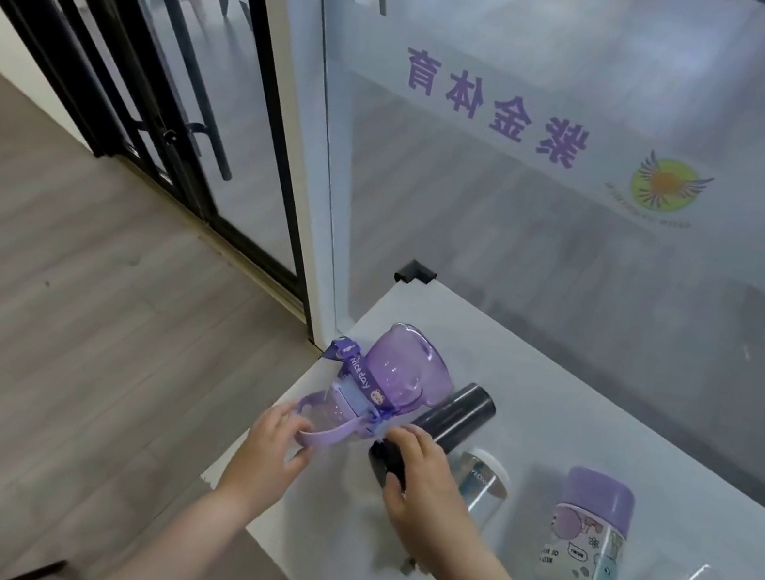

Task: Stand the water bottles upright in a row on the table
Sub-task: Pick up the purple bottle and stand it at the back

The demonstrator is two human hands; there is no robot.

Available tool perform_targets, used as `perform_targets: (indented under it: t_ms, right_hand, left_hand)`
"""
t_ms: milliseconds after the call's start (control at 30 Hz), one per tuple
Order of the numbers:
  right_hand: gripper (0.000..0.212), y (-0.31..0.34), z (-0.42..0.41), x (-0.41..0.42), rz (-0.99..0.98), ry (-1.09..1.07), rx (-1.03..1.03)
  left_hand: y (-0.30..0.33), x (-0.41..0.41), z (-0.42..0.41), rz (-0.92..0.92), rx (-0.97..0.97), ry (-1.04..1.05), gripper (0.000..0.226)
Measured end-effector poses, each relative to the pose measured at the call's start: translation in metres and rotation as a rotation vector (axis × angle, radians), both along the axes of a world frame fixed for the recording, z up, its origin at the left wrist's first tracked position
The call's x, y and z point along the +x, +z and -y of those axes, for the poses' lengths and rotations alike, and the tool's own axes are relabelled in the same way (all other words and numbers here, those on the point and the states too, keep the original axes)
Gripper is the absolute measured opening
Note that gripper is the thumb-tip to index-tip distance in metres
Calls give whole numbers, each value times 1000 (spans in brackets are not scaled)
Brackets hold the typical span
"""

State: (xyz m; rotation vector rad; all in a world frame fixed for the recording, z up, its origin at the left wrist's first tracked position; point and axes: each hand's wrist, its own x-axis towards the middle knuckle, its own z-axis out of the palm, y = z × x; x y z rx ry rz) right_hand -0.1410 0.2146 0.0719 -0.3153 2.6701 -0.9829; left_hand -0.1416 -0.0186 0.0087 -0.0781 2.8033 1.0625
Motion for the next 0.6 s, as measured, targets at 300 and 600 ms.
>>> perform_targets:
  t_ms: [300, 600]
  right_hand:
    - [62, -16, 26, -48, -272, 115, 286]
    - [21, 4, 48, -82, -267, 8, 183]
  left_hand:
    - [18, -27, 0, -200, -16, -200, 24]
    - [64, -89, 13, -293, -18, -277, 28]
